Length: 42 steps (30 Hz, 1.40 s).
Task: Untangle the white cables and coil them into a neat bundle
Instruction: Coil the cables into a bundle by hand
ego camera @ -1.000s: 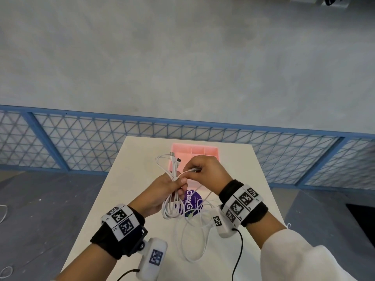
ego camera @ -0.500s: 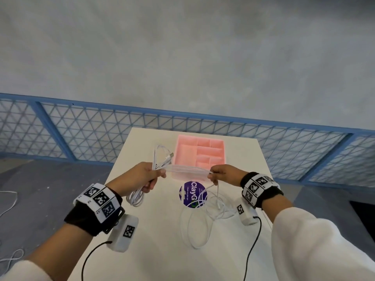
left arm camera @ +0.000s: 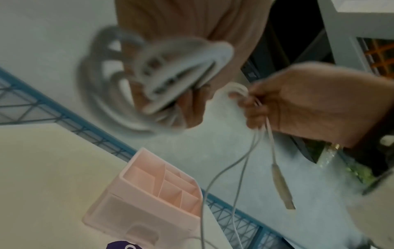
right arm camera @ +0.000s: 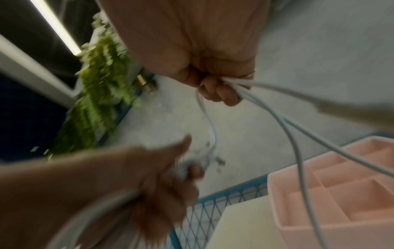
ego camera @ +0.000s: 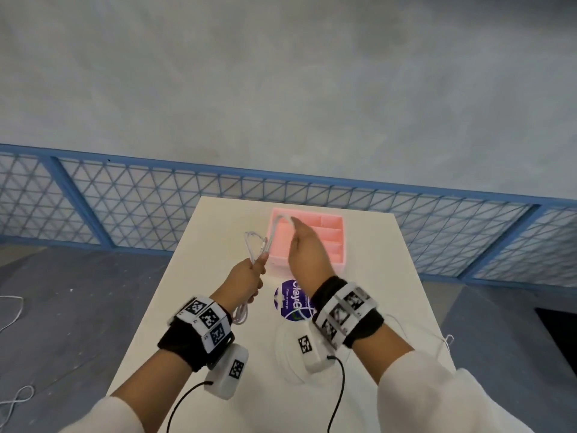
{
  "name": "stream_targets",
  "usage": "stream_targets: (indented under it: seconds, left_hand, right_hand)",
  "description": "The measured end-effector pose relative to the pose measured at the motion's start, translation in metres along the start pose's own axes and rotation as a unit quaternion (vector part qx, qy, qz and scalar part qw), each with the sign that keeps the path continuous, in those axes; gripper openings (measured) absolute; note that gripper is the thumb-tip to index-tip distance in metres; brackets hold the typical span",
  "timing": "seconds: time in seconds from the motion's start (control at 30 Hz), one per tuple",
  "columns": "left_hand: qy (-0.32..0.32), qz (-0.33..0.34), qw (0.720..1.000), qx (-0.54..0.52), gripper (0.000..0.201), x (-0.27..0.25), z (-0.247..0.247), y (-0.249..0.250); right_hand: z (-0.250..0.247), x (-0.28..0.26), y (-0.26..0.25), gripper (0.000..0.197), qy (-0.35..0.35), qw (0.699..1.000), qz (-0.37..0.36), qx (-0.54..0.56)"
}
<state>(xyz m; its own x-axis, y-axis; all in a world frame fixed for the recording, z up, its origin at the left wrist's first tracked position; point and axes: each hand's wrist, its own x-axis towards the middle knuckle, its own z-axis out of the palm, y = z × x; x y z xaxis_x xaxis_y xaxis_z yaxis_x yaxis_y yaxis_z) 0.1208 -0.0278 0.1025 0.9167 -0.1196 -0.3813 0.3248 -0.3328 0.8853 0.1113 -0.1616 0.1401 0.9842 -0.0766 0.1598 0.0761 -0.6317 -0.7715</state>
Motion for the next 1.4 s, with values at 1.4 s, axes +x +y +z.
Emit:
stream_targets:
  seconds: [1.4]
  left_hand:
    - [0.062,0.236,0.893,-0.379,0.025,0.024,-0.037,0.025]
  right_hand:
    - [-0.022,-0.026,0.088,0.02,-0.271,0.939,-0.022,-0.212]
